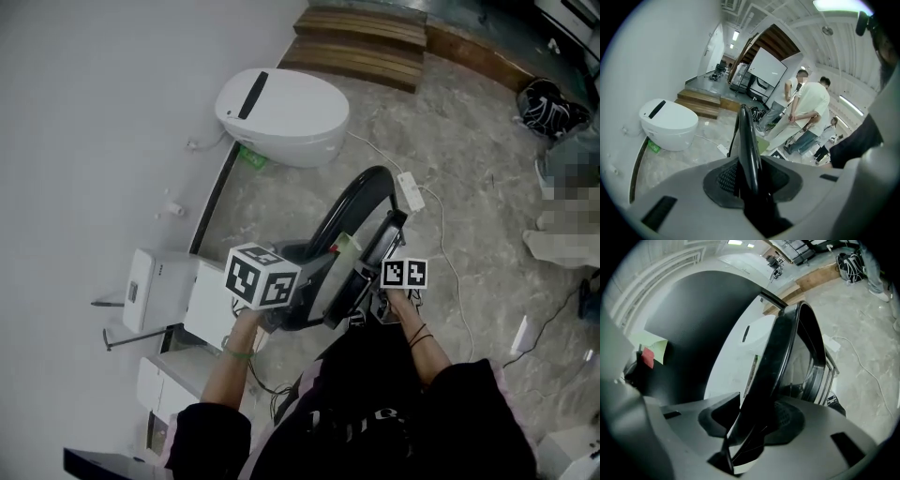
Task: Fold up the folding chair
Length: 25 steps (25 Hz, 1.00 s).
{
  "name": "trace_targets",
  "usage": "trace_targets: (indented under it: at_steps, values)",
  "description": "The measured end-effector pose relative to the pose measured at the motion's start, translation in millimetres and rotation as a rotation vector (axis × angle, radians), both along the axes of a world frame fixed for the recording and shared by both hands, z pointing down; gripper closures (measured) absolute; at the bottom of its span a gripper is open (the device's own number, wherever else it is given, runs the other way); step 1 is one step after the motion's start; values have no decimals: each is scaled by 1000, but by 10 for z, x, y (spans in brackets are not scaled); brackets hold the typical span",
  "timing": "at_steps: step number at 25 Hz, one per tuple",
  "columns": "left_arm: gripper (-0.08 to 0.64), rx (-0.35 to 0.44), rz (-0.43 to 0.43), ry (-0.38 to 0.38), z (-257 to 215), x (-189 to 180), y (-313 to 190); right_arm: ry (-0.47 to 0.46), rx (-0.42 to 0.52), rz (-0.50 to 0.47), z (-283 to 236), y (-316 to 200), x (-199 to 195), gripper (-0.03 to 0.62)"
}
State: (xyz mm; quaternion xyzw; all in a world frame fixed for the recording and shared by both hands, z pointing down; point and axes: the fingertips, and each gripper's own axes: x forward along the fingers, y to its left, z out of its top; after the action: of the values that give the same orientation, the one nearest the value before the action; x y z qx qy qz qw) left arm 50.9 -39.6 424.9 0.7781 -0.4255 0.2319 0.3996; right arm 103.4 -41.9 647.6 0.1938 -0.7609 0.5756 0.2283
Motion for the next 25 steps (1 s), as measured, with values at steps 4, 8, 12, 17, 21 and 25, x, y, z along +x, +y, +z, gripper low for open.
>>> trace_targets:
  at_steps: [4,8,12,17,21,25]
  values:
    - [468,-3,-6,23,16,-70,-58,-21,-49,-54,4,-62,-78,442]
    - [469,-4,-11,27,20,-105,-200,-39,-117,-62,7,-230,-172,463]
    - [469,-4,-83,26,44,-230,-366,-51,-148,-125,20,-431,-286,473]
    - [469,8,-238,24,37,-426,-602,-52,-135,-214,15,-763,-501,479]
    - [468,5,-314,20,35,-537,-772,-47,-138,-241,10,-973,-617,483]
    - [469,8,-359,25,22,-729,-856,-37,-136,-265,0,-1097,-818,485]
